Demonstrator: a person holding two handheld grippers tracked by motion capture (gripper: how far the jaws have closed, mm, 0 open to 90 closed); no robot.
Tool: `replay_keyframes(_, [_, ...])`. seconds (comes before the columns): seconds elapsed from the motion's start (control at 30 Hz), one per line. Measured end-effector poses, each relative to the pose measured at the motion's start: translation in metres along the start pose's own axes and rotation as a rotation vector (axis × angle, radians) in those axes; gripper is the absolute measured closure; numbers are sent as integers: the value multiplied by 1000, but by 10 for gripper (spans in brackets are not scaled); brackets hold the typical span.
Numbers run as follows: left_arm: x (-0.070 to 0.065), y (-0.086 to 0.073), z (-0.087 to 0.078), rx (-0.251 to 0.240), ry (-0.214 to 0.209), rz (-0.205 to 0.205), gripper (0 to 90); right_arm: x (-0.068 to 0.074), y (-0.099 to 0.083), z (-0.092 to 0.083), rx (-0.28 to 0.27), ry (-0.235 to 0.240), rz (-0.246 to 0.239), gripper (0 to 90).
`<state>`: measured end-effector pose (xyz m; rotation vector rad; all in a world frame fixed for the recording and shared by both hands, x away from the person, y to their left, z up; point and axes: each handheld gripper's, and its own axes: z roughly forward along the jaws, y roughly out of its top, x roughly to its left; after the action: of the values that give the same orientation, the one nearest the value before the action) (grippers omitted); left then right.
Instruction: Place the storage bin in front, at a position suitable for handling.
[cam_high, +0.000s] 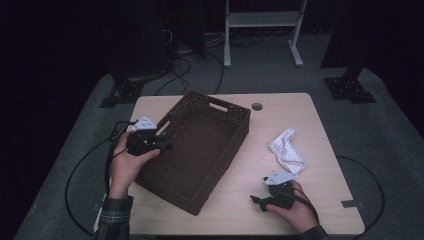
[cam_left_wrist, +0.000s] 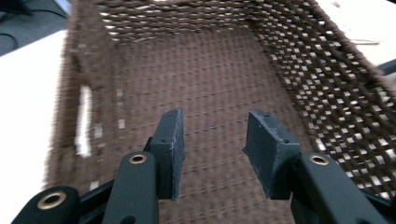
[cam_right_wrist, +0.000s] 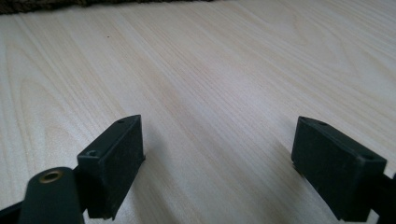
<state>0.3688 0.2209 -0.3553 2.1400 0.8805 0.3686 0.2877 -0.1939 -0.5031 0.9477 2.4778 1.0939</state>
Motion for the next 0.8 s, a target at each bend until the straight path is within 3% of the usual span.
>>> replay_keyframes(0.33, [-30,13,16,-16,-96,20,585,0,0,0,-2,-1,-3,159])
replay_keyframes(0.67, [-63,23,35,-1,-202,34,589,0,0,0,0,-1,-3,159])
replay_keyframes(0.8, [-77,26,41,3,-224,55,581,0,0,0,0,0,-3,160])
